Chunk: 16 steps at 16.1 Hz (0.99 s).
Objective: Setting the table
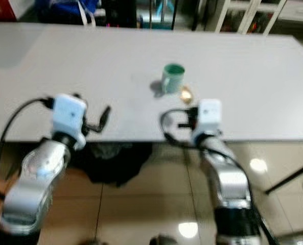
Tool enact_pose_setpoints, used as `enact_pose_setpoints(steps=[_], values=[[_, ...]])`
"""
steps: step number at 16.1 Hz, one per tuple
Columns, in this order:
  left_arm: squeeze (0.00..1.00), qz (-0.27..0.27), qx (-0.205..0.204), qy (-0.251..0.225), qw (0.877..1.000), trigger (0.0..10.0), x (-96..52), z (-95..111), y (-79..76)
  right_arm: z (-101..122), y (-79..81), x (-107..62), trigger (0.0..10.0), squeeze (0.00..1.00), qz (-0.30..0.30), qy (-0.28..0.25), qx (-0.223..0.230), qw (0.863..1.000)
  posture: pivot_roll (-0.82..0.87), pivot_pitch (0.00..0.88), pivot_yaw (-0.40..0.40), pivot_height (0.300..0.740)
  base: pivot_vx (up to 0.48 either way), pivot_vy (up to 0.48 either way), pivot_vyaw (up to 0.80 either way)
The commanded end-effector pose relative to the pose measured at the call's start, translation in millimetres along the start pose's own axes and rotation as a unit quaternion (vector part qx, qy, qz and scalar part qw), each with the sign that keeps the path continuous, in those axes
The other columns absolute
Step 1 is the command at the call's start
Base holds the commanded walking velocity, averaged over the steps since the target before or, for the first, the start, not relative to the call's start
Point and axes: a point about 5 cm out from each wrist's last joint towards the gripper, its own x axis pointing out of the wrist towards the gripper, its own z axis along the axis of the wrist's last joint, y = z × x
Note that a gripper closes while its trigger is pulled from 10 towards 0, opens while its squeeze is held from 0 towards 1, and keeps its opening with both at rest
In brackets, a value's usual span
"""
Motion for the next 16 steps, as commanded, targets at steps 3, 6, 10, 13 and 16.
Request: enact_pose_setpoints(steps=[3,6,10,13,16], values=[[0.0,-0.024,-0.001,0.008,1.0,10.0,-8.7,-4.4,-1.6,-0.1,-4.7,0.5,10.0,0.0,0.001,0.012,-0.012,1.0,-0.04,0.141,-0.063,0.74,0.229,0.0,0.0],[0.0,-0.105,0.02,0.006,0.994,10.0,-17.0,-7.9,-19.5,-2.0,-15.9,1.4,10.0,0.0,-0.02,0.022,-0.016,0.999,-0.05,0.15,-0.06,0.74,0.0,0.0,0.0],[0.0,-0.152,0.026,0.009,0.988,10.0,-21.2,-9.1,-27.6,-4.7,-23.5,7.5,10.0,0.0,-0.03,0.037,-0.02,0.999,-0.05,0.16,-0.057,0.74,0.0,0.0,0.0],[0.0,-0.161,0.029,0.009,0.986,10.0,-23.3,-9.7,-29.0,-6.1,-28.8,25.0,10.0,0.0,-0.032,0.048,-0.027,0.998,-0.04,0.166,-0.057,0.74,0.0,0.0,0.0],[0.0,-0.174,0.034,0.009,0.984,10.0,-24.0,-9.2,-32.5,-6.0,-28.4,40.4,10.0,0.0,-0.026,0.047,-0.04,0.998,-0.03,0.171,-0.058,0.74,0.0,0.0,0.0]])
